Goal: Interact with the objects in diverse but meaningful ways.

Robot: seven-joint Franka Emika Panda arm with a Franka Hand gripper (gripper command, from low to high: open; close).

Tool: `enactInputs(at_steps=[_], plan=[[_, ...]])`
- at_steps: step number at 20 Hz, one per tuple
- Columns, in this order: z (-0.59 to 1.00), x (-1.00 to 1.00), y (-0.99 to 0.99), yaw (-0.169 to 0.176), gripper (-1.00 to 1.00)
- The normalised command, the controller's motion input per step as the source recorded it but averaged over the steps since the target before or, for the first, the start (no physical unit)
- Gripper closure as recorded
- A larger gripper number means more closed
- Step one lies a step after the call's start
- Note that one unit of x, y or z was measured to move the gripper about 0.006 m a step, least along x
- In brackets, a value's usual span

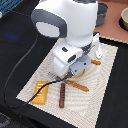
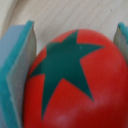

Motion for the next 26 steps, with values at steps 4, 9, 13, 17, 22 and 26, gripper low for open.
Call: enactInputs(at_steps=[4, 9, 13, 17, 22, 26], plan=[[0.45, 0.06, 0.01, 0.0, -1.0], [0.34, 0.01, 0.0, 0.0, -1.0], [0.58, 0.0, 0.11, 0.0, -1.0], [0.81, 0.0, 0.41, 0.0, -1.0], [0.65, 0.14, 0.67, 0.001, -1.0], [0.35, 0.36, 0.81, 0.012, -1.0]])
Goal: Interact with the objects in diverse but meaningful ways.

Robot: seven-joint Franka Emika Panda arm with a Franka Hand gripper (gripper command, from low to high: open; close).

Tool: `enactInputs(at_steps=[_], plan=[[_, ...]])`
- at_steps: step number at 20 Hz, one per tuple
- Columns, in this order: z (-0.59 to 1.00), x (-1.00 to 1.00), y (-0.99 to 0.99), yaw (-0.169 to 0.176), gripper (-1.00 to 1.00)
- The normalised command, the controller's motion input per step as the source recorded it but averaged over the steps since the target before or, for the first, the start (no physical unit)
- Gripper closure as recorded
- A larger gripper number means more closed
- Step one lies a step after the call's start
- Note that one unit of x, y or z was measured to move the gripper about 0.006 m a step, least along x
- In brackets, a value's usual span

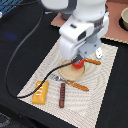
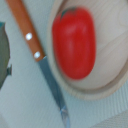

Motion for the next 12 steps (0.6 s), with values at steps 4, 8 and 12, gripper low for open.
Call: enactInputs(at_steps=[4, 8, 12], plan=[[0.09, 0.54, 0.65, 0.0, -1.0], [-0.02, 0.69, 0.42, -0.033, -1.0], [-0.14, 0.57, 0.42, -0.073, -1.0]])
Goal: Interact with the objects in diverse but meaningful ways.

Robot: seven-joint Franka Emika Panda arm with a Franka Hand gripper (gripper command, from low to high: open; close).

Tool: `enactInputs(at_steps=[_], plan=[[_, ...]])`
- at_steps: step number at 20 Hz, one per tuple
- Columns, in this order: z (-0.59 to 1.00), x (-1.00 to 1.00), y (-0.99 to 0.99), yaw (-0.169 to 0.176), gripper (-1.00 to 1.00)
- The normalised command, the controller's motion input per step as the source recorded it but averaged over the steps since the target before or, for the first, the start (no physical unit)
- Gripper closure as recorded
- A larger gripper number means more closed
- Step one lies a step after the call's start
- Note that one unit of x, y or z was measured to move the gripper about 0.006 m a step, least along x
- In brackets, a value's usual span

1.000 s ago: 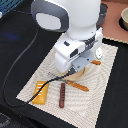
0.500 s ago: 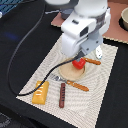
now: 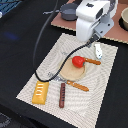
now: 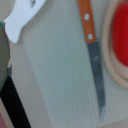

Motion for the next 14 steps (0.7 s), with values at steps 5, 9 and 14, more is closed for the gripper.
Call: enactInputs(at_steps=[5, 9, 14], plan=[[-0.18, 0.33, 0.3, -0.157, -1.0], [-0.02, 0.06, 0.37, -0.189, -1.0], [0.0, 0.01, 0.43, -0.139, -1.0]])
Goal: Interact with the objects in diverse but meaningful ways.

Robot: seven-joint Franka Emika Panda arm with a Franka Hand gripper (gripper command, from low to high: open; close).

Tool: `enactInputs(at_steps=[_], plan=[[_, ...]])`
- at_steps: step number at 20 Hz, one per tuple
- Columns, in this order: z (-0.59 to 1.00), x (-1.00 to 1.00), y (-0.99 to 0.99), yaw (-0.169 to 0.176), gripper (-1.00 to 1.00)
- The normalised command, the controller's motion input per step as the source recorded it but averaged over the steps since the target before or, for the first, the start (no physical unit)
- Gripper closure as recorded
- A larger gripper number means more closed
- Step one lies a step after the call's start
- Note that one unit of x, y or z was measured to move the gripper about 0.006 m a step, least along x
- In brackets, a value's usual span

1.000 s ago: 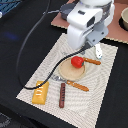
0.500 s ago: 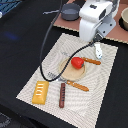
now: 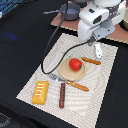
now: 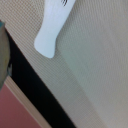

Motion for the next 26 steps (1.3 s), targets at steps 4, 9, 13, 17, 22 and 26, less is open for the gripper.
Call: enactInputs(at_steps=[4, 9, 13, 17, 22, 26], plan=[[-0.01, 0.32, 0.37, -0.099, -1.0], [-0.2, 0.38, 0.19, -0.066, -1.0], [-0.15, 0.25, -0.04, -0.059, -1.0], [0.0, 0.19, -0.22, -0.049, -1.0], [-0.02, 0.17, -0.25, -0.057, -1.0], [-0.19, 0.18, -0.07, -0.044, -1.0]])
